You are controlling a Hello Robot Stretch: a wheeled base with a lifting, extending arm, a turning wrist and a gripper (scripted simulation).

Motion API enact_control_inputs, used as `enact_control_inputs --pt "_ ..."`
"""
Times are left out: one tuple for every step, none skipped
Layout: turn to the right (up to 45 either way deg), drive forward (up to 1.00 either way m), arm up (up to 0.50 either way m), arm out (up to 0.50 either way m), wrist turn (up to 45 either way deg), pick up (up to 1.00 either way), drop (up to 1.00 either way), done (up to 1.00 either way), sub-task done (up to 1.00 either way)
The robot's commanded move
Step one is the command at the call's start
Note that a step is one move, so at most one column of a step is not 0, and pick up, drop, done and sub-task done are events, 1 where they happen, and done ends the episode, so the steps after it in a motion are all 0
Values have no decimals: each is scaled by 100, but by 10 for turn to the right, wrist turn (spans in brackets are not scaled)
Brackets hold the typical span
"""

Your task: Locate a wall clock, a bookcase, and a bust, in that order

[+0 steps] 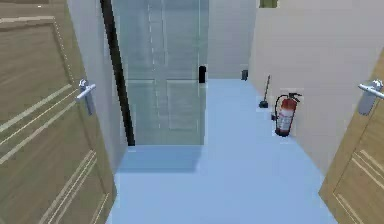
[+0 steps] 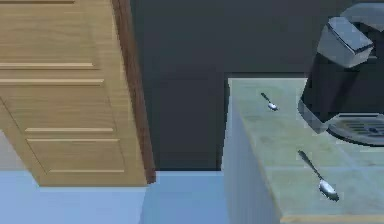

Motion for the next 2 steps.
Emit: enact_control_inputs --pt "-450 0 0 0 0 0 0 0 0" --pt "-450 0 0 0 0 0 0 0 0"
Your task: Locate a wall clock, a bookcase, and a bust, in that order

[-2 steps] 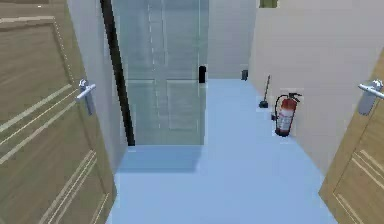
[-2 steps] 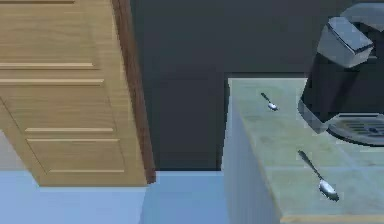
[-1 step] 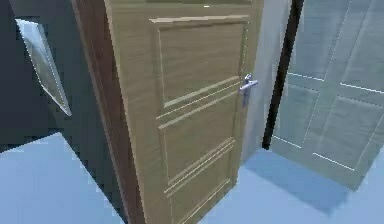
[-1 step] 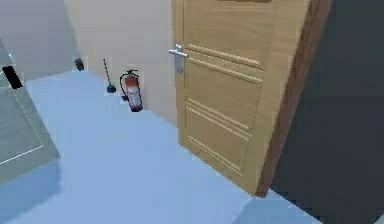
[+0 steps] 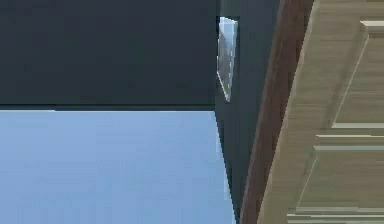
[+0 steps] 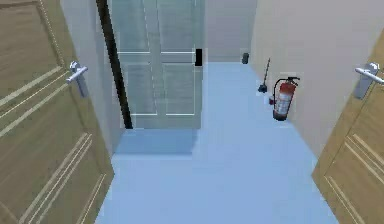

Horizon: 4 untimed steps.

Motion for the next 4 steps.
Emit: enact_control_inputs --pt "-420 0 0 0 0 0 0 0 0" --pt "0 30 0 0 0 0 0 0 0" --pt "-60 0 0 0 0 0 0 0 0" --pt "0 100 0 0 0 0 0 0 0"
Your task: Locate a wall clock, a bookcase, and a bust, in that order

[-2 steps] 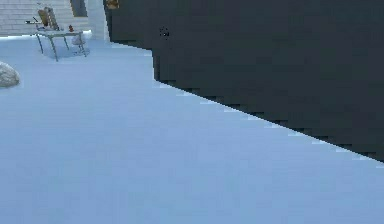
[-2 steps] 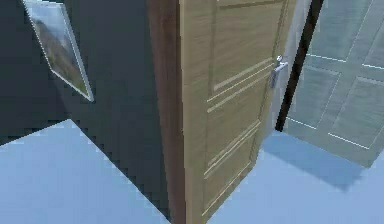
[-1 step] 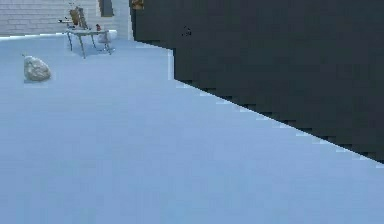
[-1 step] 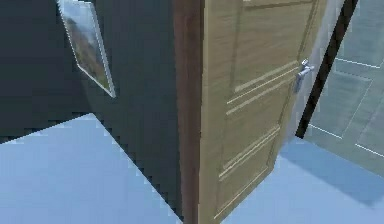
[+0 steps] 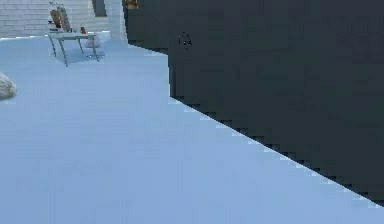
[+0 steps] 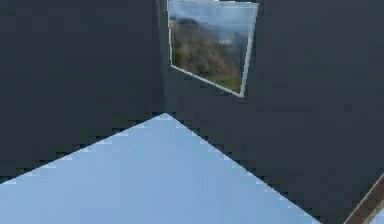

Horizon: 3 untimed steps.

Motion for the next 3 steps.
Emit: enact_control_inputs --pt "0 100 0 0 0 0 0 0 0" --pt "0 100 0 0 0 0 0 0 0" --pt "-270 0 0 0 0 0 0 0 0"
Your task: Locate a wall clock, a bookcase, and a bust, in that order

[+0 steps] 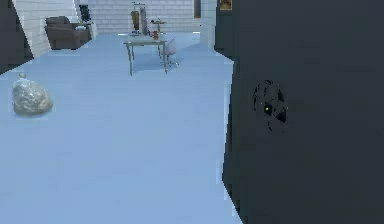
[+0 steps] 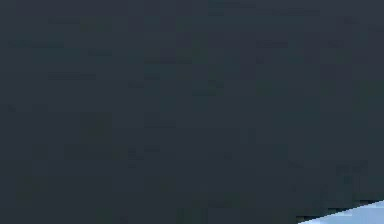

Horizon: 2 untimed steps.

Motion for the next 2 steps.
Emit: enact_control_inputs --pt "0 5 0 0 0 0 0 0 0" --pt "210 0 0 0 0 0 0 0 0"
